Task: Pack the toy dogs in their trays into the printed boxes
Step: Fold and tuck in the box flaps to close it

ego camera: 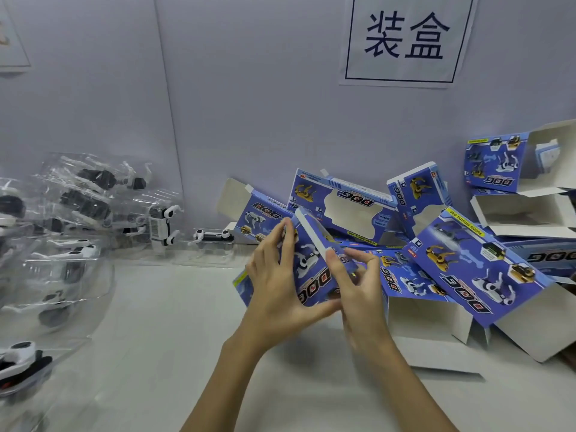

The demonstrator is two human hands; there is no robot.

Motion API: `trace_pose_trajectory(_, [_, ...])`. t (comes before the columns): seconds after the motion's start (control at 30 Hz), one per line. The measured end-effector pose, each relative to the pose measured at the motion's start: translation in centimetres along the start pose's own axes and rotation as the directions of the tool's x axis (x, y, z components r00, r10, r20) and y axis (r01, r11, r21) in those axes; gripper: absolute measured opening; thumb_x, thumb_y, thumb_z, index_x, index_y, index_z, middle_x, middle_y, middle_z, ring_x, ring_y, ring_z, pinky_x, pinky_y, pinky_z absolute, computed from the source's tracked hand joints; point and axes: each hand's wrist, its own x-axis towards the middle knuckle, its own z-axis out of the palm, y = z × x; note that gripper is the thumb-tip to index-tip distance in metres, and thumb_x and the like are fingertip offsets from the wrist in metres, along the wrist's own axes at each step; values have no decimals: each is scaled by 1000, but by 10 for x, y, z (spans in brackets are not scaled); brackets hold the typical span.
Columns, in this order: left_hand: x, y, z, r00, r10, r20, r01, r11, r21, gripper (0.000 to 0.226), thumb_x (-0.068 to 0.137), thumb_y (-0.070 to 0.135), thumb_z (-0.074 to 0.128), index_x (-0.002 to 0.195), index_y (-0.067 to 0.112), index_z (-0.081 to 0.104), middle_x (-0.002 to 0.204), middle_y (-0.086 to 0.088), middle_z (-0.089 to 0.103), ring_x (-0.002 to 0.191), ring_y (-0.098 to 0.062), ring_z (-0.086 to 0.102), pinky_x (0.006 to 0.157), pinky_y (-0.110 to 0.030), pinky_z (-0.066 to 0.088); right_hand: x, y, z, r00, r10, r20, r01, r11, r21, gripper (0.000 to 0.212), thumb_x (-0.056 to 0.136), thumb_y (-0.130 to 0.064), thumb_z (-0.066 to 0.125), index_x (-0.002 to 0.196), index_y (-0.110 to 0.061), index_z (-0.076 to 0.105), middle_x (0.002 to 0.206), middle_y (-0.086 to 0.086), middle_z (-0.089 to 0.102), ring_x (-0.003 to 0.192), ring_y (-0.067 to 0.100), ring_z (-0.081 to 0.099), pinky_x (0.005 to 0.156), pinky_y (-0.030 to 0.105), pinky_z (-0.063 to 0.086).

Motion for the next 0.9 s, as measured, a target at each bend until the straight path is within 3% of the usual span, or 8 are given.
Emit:
trace_pose_trajectory(0.1, [2,-4,-3,998,28,-47,-22,992,122,124,70,73,74,164,11,22,163,-4,30,150,-23,28,122,-52,23,0,-1,-2,993,64,102,-61,998,-26,51,88,-33,81,121,-8,51,113,17,72,91,23,79,63,32,62])
trace_pose_trajectory(0.2, [2,-12,-8,998,49,25,-51,996,79,122,68,64,83,163,14,26,161,0,34,147,-18,30,121,-53,26,5,-7,-11,981,40,188,-11,988,-154,40,94,-23,77,120,-9,50,109,12,73,86,15,78,60,22,58])
trace_pose_trajectory(0.27, [1,-13,-7,991,110,80,-117,990,84,123,68,66,84,163,14,25,161,2,33,148,-16,30,122,-51,24,7,-10,-15,972,6,234,33,986,-163,37,88,-26,69,118,-16,50,102,7,75,86,18,78,61,24,59])
trace_pose_trajectory(0.37, [0,-10,0,975,198,103,-210,969,132,124,67,67,83,164,14,26,160,3,35,148,-16,30,120,-52,27,9,-9,-15,965,-90,246,138,973,-184,24,102,-22,66,120,-25,50,102,4,77,88,25,77,66,32,63])
trace_pose_trajectory(0.47, [-3,-9,3,966,227,125,-245,958,152,123,66,67,82,164,15,26,163,3,33,150,-13,23,121,-50,26,8,-6,-16,952,-174,251,242,931,-273,27,101,-38,56,126,-30,49,101,5,78,88,25,77,71,40,64])
trace_pose_trajectory(0.67, [-3,-12,5,963,226,145,-247,957,153,125,64,65,86,164,17,26,164,4,33,152,-18,28,122,-52,25,11,-5,-15,979,-127,157,162,959,-232,32,99,-46,52,127,-32,51,92,-5,79,85,20,78,65,30,63])
trace_pose_trajectory(0.9, [-3,-13,5,974,186,128,-203,970,137,127,65,70,83,164,18,22,163,6,30,151,-13,24,123,-49,23,10,-8,-18,968,-141,208,189,954,-232,28,104,-34,57,132,-32,56,106,3,79,91,25,79,72,44,66])
